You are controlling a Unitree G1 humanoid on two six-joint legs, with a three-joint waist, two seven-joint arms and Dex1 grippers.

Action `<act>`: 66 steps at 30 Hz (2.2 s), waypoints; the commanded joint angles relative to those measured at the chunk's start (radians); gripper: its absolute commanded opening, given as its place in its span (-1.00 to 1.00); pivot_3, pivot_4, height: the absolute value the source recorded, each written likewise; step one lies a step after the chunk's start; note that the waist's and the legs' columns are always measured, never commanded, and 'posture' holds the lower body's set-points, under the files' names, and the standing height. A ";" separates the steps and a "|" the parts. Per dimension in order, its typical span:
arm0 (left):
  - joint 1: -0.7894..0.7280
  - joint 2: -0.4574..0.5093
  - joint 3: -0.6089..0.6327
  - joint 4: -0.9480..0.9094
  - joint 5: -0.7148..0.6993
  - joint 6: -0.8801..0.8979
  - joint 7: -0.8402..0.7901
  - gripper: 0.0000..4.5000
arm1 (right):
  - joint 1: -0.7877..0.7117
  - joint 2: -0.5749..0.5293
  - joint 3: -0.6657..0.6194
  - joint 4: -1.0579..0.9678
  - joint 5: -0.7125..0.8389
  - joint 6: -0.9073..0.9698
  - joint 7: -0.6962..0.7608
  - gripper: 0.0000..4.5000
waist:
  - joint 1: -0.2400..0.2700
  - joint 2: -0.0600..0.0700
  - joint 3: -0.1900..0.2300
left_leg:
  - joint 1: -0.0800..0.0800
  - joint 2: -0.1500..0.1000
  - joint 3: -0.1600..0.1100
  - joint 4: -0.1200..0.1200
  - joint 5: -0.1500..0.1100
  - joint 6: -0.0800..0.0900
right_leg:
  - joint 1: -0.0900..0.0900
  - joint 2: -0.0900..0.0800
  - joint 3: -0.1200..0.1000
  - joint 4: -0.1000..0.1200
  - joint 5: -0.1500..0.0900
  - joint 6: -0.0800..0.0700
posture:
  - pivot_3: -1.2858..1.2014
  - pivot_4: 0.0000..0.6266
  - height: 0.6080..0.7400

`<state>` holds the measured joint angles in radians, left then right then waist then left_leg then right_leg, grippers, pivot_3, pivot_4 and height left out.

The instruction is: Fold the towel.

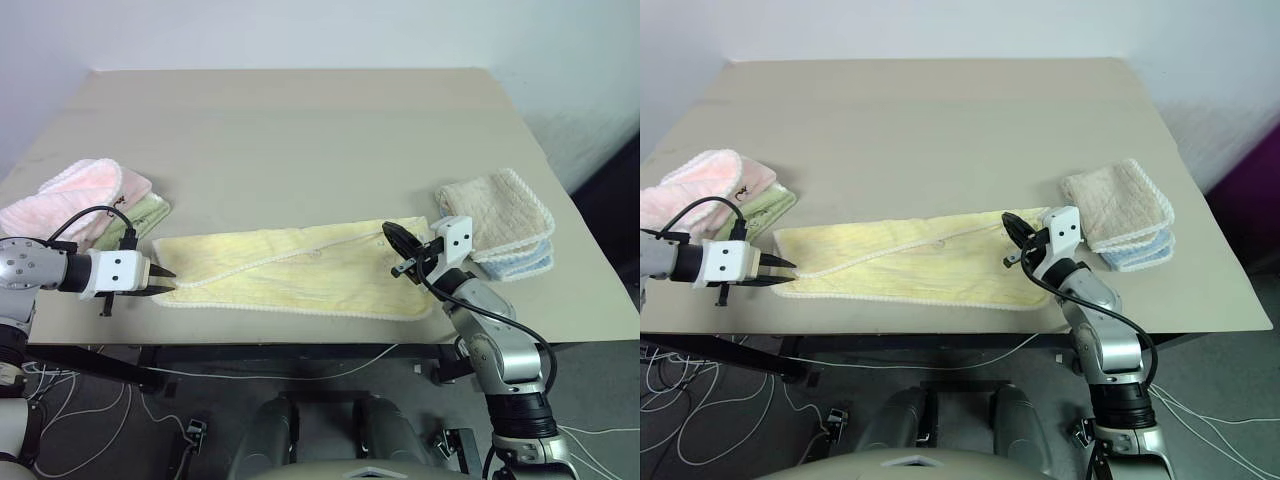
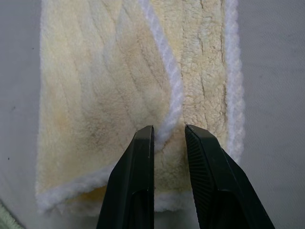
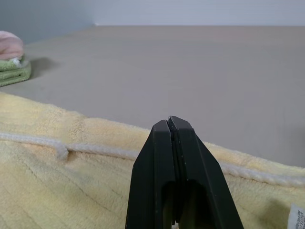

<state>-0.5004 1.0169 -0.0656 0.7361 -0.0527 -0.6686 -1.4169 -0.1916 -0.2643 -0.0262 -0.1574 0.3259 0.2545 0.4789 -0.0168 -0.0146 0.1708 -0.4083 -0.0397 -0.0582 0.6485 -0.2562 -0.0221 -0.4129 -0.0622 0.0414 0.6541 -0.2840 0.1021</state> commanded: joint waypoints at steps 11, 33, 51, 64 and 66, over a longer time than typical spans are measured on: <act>-0.044 -0.012 -0.039 0.006 0.066 -0.093 0.067 0.44 | -0.038 -0.003 -0.003 -0.001 -0.006 -0.024 0.008 -1.00 | 0.000 0.000 0.000 | 0.000 0.000 0.000 0.000 0.000 0.000 | 0.000 0.000 0.000 0.000 0.000 0.000 | 0.03 -0.52 1.00; -0.096 -0.044 0.013 0.066 0.013 0.009 0.113 -0.99 | -0.087 -0.093 0.005 -0.013 -0.058 -0.038 0.055 -1.00 | 0.000 0.000 0.000 | 0.000 0.000 0.000 0.001 0.000 0.000 | 0.000 0.000 0.000 0.001 0.000 0.000 | 0.03 -0.52 1.00; 0.032 -0.093 0.095 -0.026 -0.038 0.061 0.269 -1.00 | -0.380 -0.453 0.196 0.590 -0.507 -0.521 0.204 0.27 | -0.002 0.000 0.000 | 0.000 0.000 0.002 0.001 0.000 0.000 | -0.001 0.000 0.001 0.002 0.000 0.000 | 0.03 -0.52 1.00; 0.079 -0.118 0.083 -0.091 -0.032 0.086 0.301 -1.00 | -0.546 -0.422 0.236 0.903 -0.620 -0.702 0.113 0.27 | -0.003 0.000 0.000 | 0.000 0.000 0.002 0.001 0.000 0.000 | -0.001 0.000 0.001 0.002 0.000 0.000 | 0.03 -0.52 1.00; 0.082 -0.122 0.082 -0.098 -0.031 0.090 0.302 -1.00 | -0.564 -0.416 0.248 0.937 -0.641 -0.729 0.093 0.27 | -0.002 0.000 0.000 | 0.000 0.000 0.002 0.001 0.000 0.000 | -0.001 0.000 0.001 0.002 0.000 0.000 | 0.03 -0.52 1.00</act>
<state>-0.4241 0.8924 -0.0002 0.6657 -0.0698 -0.5766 -1.1255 -0.7222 -0.6836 0.2219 0.7631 -0.2990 -0.4397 0.5994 -0.0192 -0.0147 0.1705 -0.4081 -0.0397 -0.0560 0.6497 -0.2563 -0.0219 -0.4138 -0.0625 0.0426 0.6559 -0.2840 0.1022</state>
